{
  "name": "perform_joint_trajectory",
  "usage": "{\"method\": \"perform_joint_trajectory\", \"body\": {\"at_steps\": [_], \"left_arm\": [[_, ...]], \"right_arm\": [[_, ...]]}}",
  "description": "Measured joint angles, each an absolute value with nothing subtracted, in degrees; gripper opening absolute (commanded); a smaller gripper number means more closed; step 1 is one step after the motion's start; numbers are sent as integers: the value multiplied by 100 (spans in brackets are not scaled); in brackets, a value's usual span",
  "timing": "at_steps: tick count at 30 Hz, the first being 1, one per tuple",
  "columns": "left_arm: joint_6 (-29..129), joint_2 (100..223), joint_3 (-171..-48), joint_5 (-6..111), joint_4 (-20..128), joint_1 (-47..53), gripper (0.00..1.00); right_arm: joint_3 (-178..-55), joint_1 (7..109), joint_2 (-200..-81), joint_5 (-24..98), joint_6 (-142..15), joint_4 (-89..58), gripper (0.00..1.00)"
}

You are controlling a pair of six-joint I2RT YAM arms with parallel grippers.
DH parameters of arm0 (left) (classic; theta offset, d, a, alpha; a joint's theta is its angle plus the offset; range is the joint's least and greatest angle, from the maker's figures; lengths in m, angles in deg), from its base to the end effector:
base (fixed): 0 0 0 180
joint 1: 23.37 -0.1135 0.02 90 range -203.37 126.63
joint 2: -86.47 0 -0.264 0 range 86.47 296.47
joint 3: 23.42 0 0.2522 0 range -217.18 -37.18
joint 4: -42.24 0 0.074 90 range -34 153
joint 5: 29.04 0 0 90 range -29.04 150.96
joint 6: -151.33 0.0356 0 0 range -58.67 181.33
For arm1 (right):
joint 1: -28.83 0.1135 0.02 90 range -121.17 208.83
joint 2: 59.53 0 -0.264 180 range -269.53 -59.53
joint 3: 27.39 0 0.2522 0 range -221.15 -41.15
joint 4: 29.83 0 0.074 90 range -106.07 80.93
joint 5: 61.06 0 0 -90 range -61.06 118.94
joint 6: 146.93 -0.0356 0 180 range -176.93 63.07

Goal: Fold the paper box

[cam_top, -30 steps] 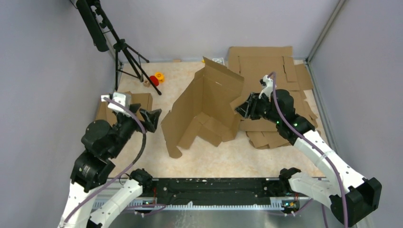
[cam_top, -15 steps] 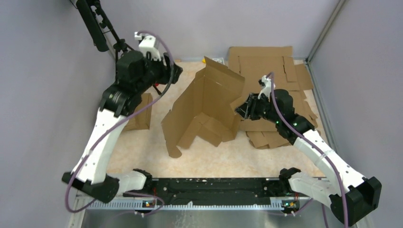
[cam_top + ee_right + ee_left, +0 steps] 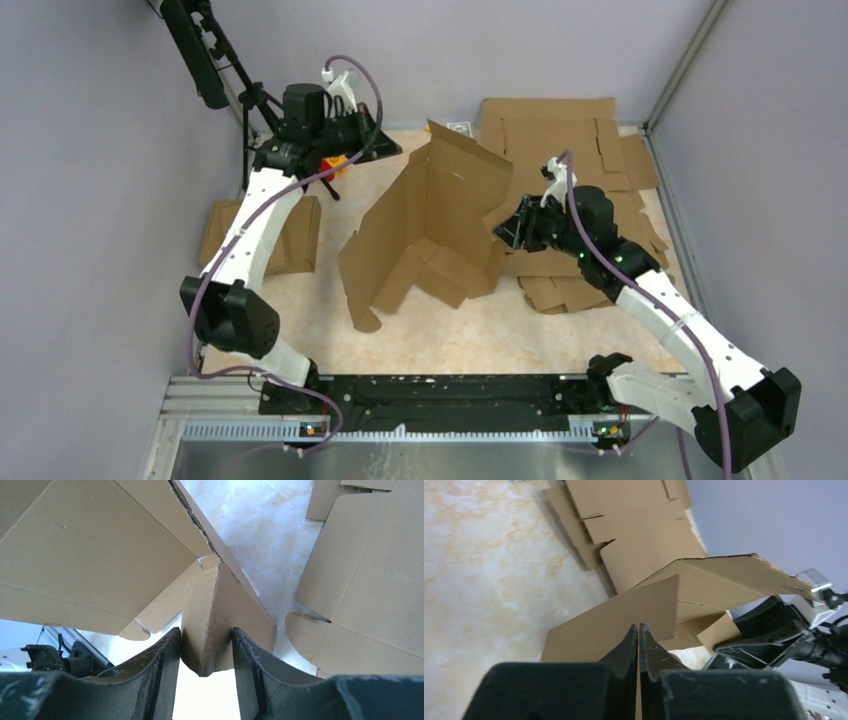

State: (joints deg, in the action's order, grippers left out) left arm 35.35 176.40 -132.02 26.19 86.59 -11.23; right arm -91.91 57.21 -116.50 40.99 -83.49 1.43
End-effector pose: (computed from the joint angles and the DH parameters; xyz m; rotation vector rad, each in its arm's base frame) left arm 0.3395 -0.0938 0.4135 0.1533 2.0798 -1.0256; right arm 0.1951 0.1138 0.3242 -0.1752 2.0638 0.8159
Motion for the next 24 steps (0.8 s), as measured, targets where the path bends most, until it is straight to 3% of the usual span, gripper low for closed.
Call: {"method": "perform_joint_trajectory", "body": {"at_steps": [3,9,18,21,24], "left_arm": [[3391,17813,-13224,2252,8429,-1119,0],[3340,18020,-13227,1986,8311,-1014,10],[3904,18191,-13321,2047,8822,-843,45],[4108,18191,-13321,2252,9094,-832,47],[4243,18191,-13318,2512,9275,-832,41]], "right_arm": [[-9195,5723,-11683,4099,-8349,134,42],[-9311,5734,-11750,4099,-8349,121,42],[-9453,5804,-11877,4097,-8349,112,43],[-9453,5809,-11908,4095,-8349,110,43],[-9453,5822,-11908,4084,-8349,106,43]]}}
